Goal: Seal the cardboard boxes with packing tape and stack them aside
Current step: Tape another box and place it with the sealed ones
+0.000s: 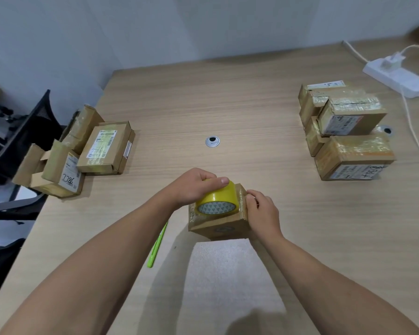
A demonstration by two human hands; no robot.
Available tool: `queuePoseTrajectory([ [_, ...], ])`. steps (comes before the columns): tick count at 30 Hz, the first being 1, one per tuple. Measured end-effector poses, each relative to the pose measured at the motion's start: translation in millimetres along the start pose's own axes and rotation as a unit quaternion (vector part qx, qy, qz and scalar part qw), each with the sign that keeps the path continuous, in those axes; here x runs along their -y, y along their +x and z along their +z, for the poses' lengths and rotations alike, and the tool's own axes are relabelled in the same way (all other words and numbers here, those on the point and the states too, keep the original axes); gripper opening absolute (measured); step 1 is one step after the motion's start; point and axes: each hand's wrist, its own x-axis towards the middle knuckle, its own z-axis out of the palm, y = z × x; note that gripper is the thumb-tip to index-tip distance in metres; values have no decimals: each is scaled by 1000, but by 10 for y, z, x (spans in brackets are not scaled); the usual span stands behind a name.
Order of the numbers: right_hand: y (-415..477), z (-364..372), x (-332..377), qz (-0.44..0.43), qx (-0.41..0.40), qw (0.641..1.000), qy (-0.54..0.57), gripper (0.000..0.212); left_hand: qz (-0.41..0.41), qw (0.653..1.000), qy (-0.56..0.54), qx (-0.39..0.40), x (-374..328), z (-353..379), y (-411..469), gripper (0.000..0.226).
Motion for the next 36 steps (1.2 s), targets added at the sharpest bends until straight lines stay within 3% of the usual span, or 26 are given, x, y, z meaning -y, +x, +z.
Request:
queuePoseTrajectory([
  [7,63,-82,47,10,55,995,84,42,-13,1000,13,-10,-80,190,156,48],
  [11,84,-20,-48,44,70,992,94,37,-25,999,43,9,-95,289,222,41],
  [17,141,91,-192,62,105,982,144,33,-28,999,30,7,-74,302,200,51],
  [25,137,10,-115,8,99,994,55,44,-31,998,5,46,-31,181,121,49],
  [31,139,22,-135,-38,82,995,-46,45,-5,989,144,34,-55,90,89,37],
  [36,109,23,-124,-49,77,995,-49,44,-18,981,193,20,-2,-79,21,46],
])
